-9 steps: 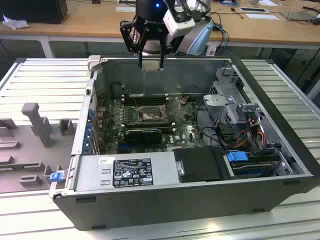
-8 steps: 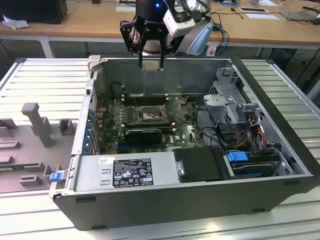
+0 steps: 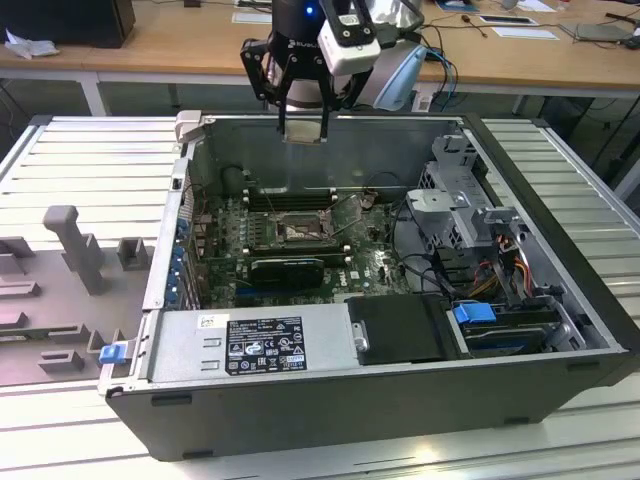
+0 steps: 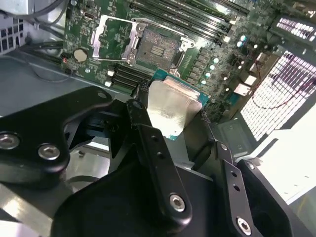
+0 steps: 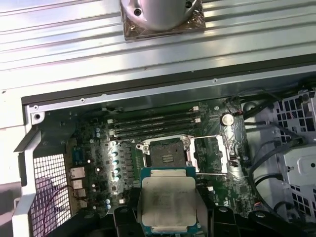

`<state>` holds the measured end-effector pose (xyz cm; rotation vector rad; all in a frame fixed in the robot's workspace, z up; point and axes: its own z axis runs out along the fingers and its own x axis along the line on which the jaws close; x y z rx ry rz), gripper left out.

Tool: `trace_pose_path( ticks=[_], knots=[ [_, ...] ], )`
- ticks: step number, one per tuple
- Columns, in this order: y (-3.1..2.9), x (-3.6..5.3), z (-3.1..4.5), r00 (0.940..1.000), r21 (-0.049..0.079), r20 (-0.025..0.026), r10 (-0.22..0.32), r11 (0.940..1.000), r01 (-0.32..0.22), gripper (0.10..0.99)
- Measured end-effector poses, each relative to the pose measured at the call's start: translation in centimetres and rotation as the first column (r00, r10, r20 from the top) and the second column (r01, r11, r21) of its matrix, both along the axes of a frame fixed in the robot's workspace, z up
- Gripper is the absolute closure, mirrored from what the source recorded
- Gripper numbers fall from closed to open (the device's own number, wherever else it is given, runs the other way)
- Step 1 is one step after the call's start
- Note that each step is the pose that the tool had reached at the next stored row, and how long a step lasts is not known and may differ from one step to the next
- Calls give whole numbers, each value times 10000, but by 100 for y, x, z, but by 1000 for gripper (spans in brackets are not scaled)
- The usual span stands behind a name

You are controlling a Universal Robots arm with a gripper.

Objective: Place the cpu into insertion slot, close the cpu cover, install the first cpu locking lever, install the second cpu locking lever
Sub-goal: 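Place the cpu into insertion slot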

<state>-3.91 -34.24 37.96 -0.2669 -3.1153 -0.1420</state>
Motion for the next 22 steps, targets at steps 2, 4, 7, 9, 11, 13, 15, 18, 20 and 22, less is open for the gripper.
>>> trace_pose_path(
  ticks=[2,4,7,9,11,13,15,18,20,22],
  knots=[
    [0,0,-1,9998,0,0,-186,9998,186,557],
    [0,0,-13,9998,0,0,-199,9998,199,557],
    [0,0,-34,9998,-1,0,-200,9998,200,557],
    [0,0,-41,9998,-6,-1,-203,9998,203,557],
    [0,0,-45,9991,-19,0,-413,9991,413,557],
    [0,0,-46,9978,-23,0,-670,9978,670,557],
    [0,0,-47,9961,-24,1,-877,9961,877,557],
    [0,0,-49,9924,-25,0,-1232,9924,1232,557],
    [0,0,-50,9900,-25,1,-1411,9900,1411,557],
    [0,0,-51,9850,-25,1,-1726,9850,1726,557]
  ],
)
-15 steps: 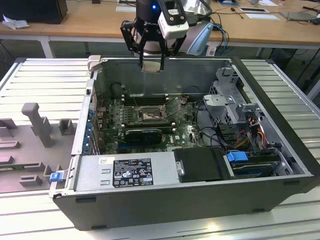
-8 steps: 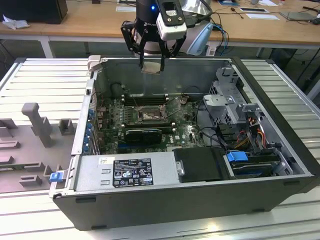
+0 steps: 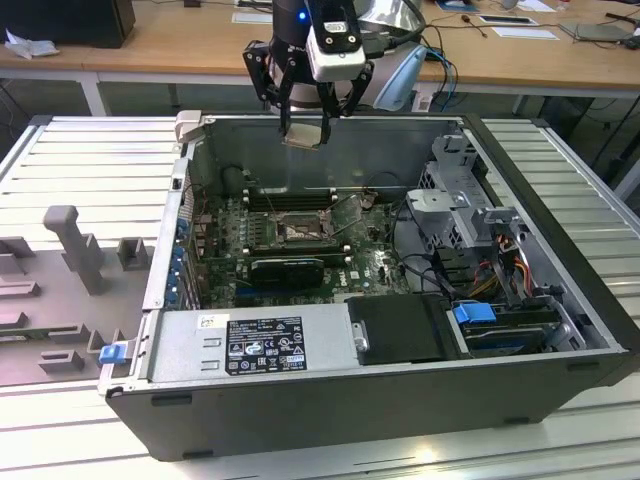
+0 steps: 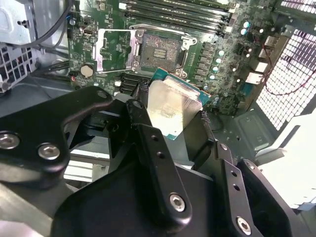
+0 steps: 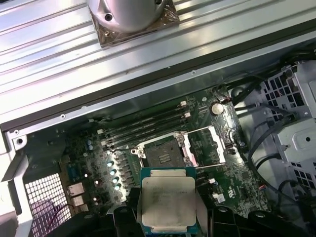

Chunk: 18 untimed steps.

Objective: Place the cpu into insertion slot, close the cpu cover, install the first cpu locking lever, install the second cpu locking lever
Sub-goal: 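Place the cpu into insertion slot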

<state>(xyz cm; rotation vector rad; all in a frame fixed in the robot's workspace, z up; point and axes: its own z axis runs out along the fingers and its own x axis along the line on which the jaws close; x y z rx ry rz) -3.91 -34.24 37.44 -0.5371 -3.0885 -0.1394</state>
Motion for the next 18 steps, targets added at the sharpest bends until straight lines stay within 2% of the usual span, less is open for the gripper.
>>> trace_pose_path(
  ticks=[9,10,14,16,18],
  knots=[
    [0,0,-5,9965,-2,0,-839,9965,839,557],
    [0,0,-7,9933,-4,1,-1156,9933,1156,557],
    [0,0,-12,9842,-5,1,-1770,9842,1770,557],
    [0,0,-16,9743,-6,0,-2251,9743,2251,557],
    [0,0,-20,9616,-6,0,-2743,9616,2743,557]
  ],
)
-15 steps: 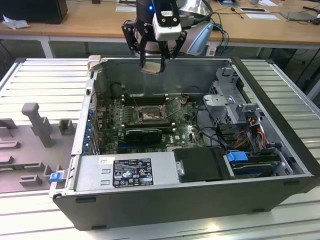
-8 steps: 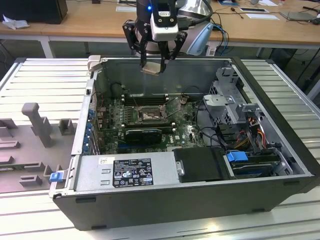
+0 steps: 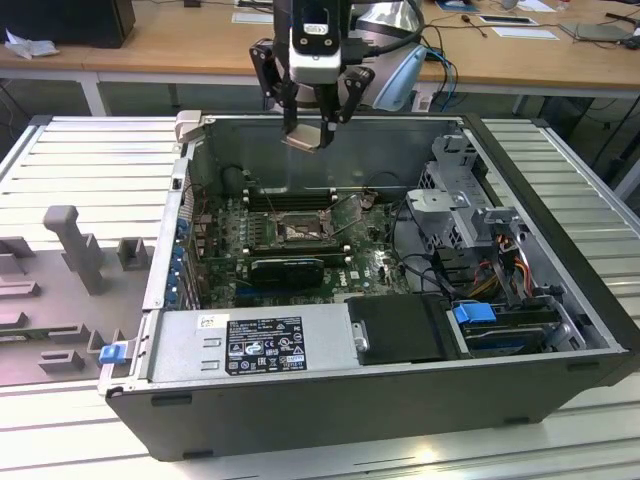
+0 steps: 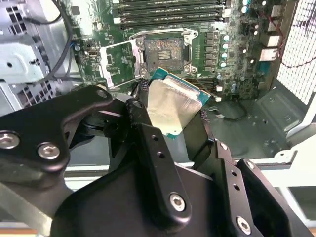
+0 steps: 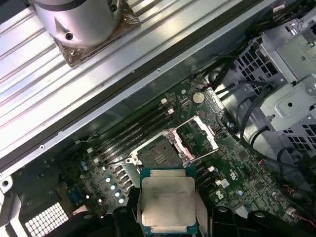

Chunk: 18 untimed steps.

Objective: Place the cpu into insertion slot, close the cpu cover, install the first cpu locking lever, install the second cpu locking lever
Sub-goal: 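Place the cpu into insertion slot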

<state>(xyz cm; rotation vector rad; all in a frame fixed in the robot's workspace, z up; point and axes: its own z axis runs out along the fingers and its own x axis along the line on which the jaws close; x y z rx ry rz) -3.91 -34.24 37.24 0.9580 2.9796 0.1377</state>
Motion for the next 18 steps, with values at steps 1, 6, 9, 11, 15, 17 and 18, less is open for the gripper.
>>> trace_pose_path(
  ticks=[1,6,9,11,15,17,18],
  knots=[
    [0,0,-2,9996,0,0,-268,9996,268,557],
    [0,0,-8,9938,0,0,-1110,9938,1110,557],
    [0,0,-9,9843,0,0,-1767,9843,1767,557],
    [0,0,-10,9784,-1,0,-2066,9784,2066,557],
    [0,0,-10,9680,0,0,-2508,9680,2508,557],
    [0,0,-11,9641,0,1,-2656,9641,2656,557],
    [0,0,-11,9622,0,0,-2724,9622,2724,557]
  ],
)
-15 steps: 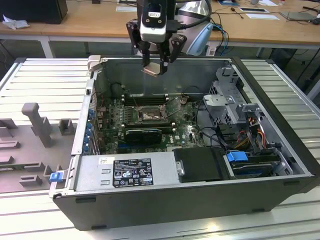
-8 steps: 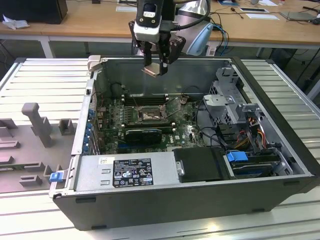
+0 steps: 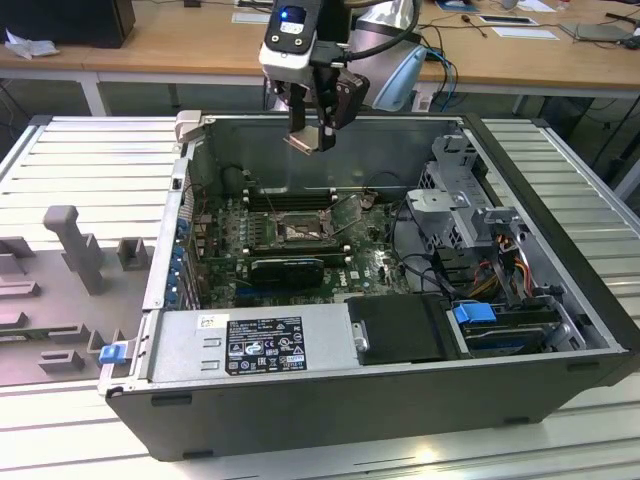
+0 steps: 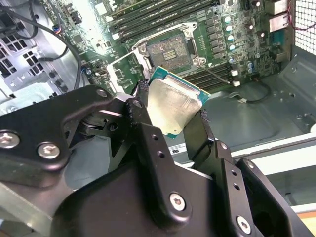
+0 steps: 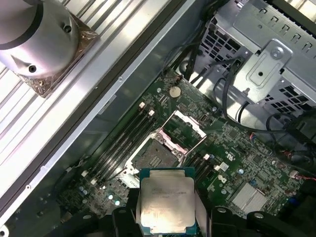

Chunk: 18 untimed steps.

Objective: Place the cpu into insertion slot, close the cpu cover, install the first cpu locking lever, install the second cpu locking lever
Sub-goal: 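Place the cpu into insertion slot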

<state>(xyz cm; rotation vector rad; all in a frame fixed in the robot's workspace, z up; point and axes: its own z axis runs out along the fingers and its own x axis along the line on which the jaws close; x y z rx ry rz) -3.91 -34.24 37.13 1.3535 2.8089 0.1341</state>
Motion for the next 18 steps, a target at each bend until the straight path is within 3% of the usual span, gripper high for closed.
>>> trace_pose_path(
  ticks=[11,15,18],
  knots=[
    [0,0,-3,9956,-1,0,-940,9956,940,557],
    [0,0,-5,9886,0,0,-1503,9886,1503,557],
    [0,0,-7,9799,0,0,-1996,9799,1996,557]
  ],
)
